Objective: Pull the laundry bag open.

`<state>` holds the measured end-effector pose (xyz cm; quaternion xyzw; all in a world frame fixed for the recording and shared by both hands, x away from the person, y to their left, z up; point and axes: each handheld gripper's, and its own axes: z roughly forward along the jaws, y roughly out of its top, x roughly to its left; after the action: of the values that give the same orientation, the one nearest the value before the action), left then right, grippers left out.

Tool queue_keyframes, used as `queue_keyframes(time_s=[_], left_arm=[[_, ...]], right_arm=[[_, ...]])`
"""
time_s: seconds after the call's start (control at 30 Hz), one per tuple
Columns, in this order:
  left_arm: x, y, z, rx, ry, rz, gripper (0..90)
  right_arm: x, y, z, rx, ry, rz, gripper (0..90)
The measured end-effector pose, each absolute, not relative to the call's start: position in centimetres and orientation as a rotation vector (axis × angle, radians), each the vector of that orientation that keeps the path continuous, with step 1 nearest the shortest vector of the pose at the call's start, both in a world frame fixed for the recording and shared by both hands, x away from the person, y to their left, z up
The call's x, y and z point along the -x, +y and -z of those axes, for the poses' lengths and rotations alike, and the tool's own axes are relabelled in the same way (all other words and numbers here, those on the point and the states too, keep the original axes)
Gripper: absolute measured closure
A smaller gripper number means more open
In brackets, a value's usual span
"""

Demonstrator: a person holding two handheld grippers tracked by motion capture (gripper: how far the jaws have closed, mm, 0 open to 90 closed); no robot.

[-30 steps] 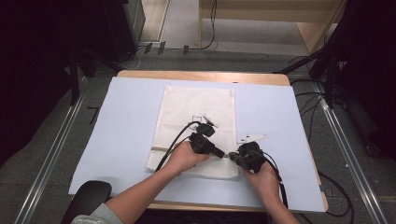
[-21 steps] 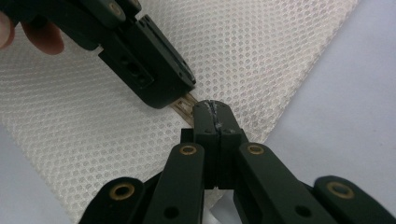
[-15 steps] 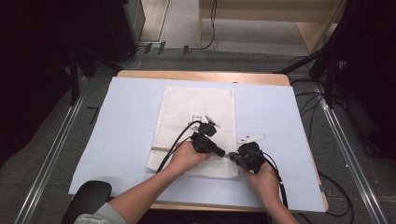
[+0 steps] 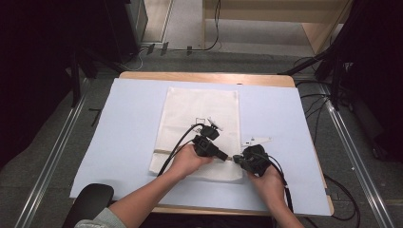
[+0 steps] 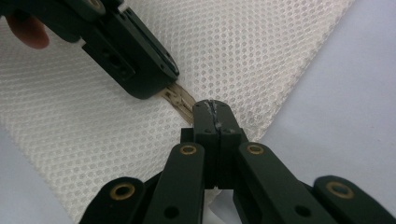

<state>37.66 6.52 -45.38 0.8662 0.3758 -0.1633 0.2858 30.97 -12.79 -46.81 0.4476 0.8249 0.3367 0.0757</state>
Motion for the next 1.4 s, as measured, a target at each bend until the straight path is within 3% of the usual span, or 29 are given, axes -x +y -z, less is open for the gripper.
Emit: queue_keyframes(time_s=[1.4], left_arm=[[-37.8,10.2,45.1,-2.282,1.027,0.447,89.9]], right_arm=[[-30.8,-12.9,46.9,-1.33,2.461,-1.014,90.0]])
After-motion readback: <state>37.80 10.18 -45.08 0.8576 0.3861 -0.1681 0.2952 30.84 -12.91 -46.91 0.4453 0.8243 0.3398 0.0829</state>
